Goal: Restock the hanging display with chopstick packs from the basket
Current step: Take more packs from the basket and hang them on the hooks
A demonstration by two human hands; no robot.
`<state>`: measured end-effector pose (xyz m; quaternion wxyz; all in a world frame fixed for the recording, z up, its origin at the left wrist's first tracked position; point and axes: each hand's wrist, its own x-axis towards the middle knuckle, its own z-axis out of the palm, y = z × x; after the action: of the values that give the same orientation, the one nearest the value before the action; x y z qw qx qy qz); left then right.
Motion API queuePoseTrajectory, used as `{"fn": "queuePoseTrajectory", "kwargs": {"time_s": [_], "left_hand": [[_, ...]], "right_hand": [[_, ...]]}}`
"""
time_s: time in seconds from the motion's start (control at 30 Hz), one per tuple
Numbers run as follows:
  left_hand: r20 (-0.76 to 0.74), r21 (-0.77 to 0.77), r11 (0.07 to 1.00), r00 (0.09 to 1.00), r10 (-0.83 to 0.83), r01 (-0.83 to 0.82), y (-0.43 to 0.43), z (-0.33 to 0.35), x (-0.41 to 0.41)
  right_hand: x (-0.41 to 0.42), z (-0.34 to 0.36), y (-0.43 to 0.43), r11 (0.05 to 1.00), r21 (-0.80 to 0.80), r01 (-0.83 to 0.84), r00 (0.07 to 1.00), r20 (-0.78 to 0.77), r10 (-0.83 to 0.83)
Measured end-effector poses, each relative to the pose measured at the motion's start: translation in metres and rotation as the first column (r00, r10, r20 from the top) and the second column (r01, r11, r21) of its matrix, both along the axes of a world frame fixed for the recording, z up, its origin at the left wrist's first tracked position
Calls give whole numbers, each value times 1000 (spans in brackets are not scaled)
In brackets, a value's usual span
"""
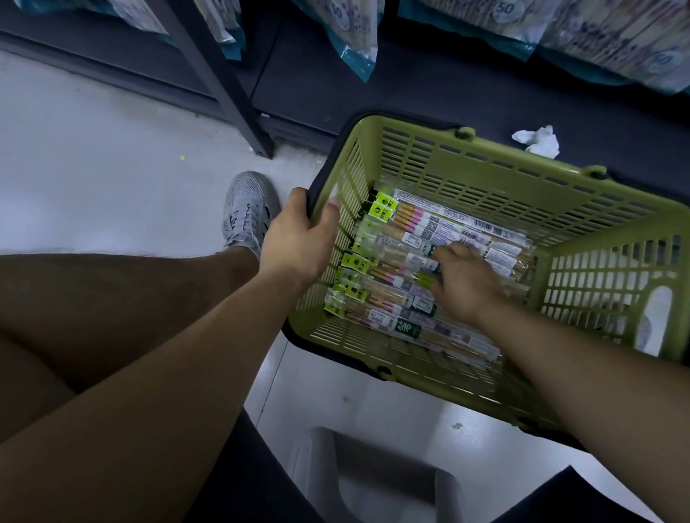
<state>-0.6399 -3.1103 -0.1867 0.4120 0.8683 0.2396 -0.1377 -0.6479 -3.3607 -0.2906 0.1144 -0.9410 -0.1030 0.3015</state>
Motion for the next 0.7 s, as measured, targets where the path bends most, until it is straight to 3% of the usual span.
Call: {"fn": "queuePoseTrajectory", "kwargs": {"time_s": [0.3, 0.37, 0.47, 0.6, 0.7], "left_hand": [[-11, 16, 1000, 1000, -2, 2, -1, 1, 1], [-11, 29, 1000, 1000, 0, 1, -1, 1, 2], [-11, 31, 1000, 1000, -1, 1, -1, 1, 2], [-14, 27, 1000, 1000, -3, 4, 1, 0, 3], [-16, 34, 999, 1000, -7, 8, 1, -1, 4]], "right_hand": [[10, -1, 1, 1000, 28, -9, 998, -67, 11], [21, 2, -3, 999, 38, 16, 1000, 9, -16], [43, 2, -7, 999, -35, 41, 994, 101, -37], [54, -2, -1, 990, -130, 49, 999, -15, -51], [53, -5, 4, 987, -158, 32, 999, -17, -35]]}}
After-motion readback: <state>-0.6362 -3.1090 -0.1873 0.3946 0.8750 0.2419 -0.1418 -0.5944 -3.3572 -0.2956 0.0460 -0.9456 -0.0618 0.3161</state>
